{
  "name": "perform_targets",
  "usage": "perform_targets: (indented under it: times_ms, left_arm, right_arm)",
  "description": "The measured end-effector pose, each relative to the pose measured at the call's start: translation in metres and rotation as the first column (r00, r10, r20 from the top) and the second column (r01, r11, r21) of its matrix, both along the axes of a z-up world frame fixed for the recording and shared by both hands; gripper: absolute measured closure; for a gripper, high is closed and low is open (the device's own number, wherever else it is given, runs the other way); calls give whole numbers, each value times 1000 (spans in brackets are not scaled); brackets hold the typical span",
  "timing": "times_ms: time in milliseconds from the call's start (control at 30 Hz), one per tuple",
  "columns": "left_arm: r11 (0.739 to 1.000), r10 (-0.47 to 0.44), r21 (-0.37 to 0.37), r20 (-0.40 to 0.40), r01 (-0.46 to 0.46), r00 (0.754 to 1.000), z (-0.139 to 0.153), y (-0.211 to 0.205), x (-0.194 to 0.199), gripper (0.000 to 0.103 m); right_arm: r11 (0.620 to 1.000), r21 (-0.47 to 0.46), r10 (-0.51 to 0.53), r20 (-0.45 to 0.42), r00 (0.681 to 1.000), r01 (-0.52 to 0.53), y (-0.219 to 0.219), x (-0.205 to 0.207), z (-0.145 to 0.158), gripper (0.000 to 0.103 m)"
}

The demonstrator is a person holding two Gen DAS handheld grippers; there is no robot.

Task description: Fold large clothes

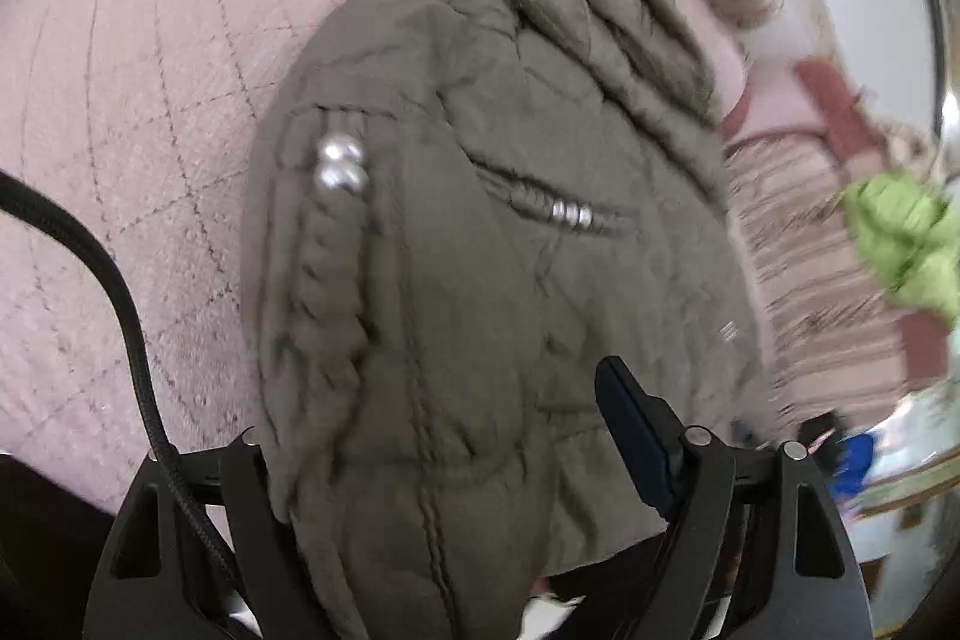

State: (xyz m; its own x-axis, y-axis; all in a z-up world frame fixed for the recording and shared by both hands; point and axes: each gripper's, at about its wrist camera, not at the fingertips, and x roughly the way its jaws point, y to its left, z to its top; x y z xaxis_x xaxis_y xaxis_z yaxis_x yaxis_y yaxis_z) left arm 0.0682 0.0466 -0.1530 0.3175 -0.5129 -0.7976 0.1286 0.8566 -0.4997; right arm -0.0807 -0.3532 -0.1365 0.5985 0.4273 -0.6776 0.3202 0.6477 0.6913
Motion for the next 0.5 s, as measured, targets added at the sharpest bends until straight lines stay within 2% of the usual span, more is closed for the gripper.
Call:
perform_targets:
  times_ms: [67,100,133,200,300,367,500]
  left_arm:
    - [992,-26,126,20,23,999,3,-14,-4,36]
    - [986,-27,164,20,23,999,3,-16,-5,43]
    - [981,-21,192,15,18,1000,3,-17,-3,46]
    - [982,9,190,-11,-6,1000,4,-13,1,58]
    - [984,48,174,-26,-42,999,9,-7,2,73]
    - [982,65,181,-5,-62,998,20,-8,-2,77]
    - [979,74,188,57,-83,996,45,-12,-17,82]
  right_arm:
    - [1000,3,1,0,1000,-1,1,1,-1,49]
    - [1000,8,2,-1,1000,-2,2,2,-1,49]
    - [1000,11,3,-3,1000,-3,2,2,-2,49]
    - [1000,3,10,-7,1000,-10,3,5,0,49]
    - [999,-33,20,-9,1000,-20,5,5,8,60]
    - [999,-35,17,2,1000,-17,4,3,15,67]
    - [1000,-14,6,44,999,-6,-2,-3,34,73]
